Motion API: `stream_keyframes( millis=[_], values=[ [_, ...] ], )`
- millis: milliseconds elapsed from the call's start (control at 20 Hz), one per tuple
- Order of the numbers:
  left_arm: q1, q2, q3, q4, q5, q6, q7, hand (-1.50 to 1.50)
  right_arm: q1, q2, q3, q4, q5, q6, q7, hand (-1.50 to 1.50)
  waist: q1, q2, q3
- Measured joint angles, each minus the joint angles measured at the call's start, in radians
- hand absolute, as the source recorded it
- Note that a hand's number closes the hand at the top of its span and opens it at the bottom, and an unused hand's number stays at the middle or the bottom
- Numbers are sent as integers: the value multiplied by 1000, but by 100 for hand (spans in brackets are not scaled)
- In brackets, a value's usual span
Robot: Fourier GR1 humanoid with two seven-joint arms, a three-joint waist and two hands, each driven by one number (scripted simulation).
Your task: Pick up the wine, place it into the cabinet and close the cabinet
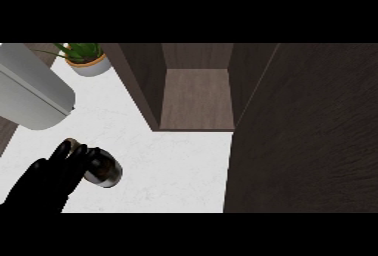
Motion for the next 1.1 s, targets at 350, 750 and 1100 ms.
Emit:
stream_keyframes(
  millis=[350,750,1100],
  values=[
    [246,55,-40,-107,51,-99,-9,-150,108,-25,80,-202,-22,17,133,-150,4,3,0],
    [454,85,-90,-128,43,-159,-81,-150,147,-24,134,-234,-9,1,170,-150,12,-1,0],
    [578,109,-105,-137,28,-192,-157,-150,136,-25,155,-251,6,-30,212,-150,17,-3,0]
  ],
)
